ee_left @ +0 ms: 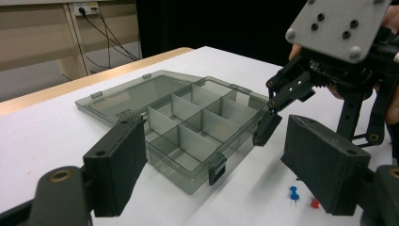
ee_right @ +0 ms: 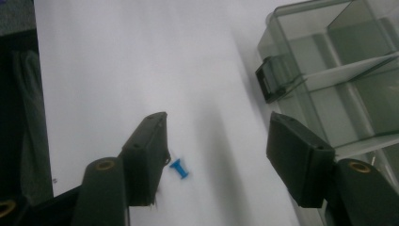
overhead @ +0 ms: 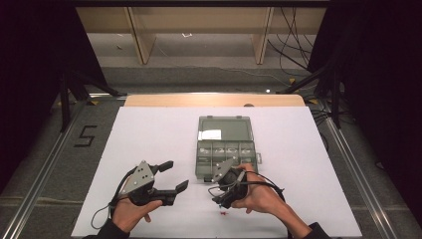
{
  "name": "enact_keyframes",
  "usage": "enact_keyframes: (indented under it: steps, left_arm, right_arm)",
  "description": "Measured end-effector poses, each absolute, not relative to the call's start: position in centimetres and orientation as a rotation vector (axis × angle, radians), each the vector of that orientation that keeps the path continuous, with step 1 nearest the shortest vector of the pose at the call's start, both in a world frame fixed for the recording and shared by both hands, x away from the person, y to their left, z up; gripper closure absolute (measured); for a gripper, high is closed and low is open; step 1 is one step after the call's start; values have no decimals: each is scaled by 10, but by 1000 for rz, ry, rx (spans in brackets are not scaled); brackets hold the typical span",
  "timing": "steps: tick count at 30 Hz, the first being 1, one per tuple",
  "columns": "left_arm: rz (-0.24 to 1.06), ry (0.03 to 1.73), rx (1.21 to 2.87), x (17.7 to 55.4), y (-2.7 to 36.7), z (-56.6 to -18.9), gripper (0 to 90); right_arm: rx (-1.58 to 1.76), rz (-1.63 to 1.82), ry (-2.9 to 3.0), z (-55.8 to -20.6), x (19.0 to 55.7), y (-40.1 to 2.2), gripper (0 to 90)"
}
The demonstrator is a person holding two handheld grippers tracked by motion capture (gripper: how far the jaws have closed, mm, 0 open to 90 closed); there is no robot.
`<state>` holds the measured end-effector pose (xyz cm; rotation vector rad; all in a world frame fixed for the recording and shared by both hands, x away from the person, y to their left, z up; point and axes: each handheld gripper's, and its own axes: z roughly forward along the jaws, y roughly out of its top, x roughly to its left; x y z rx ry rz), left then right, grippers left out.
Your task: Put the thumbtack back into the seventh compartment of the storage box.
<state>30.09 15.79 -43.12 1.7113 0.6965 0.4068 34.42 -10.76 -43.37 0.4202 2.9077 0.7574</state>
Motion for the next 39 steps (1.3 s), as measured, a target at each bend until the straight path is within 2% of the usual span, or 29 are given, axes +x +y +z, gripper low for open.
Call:
enact_keyframes:
  steps: [6, 12, 27, 35, 39]
  left_arm:
    - [414, 684, 1714, 301, 159, -431, 211]
    - [413, 662, 1710, 303, 158, -431, 211]
    - [408, 694, 1709, 301, 158, -431, 211]
    - [416, 682, 1715, 302, 158, -431, 211]
    - [408, 695, 1710, 301, 158, -431, 211]
  right_arm:
    - [391, 661, 2978, -442, 343, -107, 536]
    - [360, 616, 3027, -453, 342, -104, 610]
    - [310, 541, 3053, -462, 339, -98, 717]
    - [264, 499, 3073, -461, 340, -98, 817]
    - [262, 500, 3077, -461, 341, -98, 819]
